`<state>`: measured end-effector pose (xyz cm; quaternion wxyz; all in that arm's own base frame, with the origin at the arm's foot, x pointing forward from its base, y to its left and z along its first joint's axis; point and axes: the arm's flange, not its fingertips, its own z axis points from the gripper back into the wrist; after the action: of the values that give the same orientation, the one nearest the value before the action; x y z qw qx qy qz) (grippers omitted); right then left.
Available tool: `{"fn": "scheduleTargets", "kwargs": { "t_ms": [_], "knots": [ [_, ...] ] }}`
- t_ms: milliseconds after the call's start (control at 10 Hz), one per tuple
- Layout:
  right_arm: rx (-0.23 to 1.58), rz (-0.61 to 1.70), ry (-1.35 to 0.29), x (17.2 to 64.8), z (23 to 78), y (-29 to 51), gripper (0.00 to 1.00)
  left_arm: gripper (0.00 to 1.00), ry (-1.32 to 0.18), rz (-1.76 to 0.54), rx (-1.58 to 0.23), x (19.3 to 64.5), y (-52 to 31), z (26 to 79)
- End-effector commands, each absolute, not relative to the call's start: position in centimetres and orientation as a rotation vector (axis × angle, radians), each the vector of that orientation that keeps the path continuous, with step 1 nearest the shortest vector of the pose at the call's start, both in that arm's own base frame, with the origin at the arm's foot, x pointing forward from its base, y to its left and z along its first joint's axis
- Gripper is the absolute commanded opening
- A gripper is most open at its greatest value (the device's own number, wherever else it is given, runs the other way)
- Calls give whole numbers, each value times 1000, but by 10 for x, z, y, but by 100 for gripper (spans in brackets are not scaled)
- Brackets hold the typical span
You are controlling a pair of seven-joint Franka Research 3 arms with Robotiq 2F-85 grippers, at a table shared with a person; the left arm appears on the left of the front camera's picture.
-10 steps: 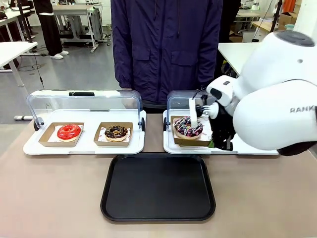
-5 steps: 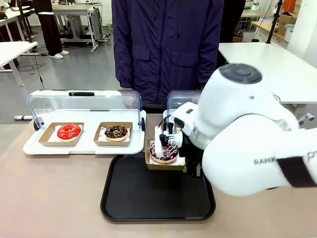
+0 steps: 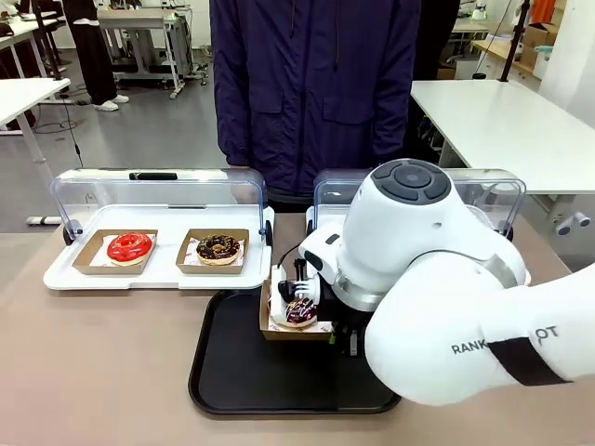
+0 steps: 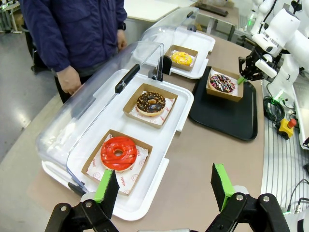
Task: Move the fourth donut from the left to the tray.
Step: Pick up the Paper togo box containing the Donut indicated by the person and place it on the Handle tray.
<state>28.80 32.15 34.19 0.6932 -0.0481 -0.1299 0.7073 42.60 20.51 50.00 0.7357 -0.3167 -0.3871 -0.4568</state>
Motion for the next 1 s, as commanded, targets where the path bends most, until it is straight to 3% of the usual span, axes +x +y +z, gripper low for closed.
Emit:
{"fn": "scheduleTargets", "kwargs": {
  "t_ms": [0, 900],
  "knots": [
    [-114, 1564, -311, 267, 325, 311, 2, 100, -843, -1009, -696, 424, 204, 502],
    [-63, 1584, -260, 265, 299, 314, 2, 100, -843, -1009, -696, 424, 204, 502]
  ]
}}
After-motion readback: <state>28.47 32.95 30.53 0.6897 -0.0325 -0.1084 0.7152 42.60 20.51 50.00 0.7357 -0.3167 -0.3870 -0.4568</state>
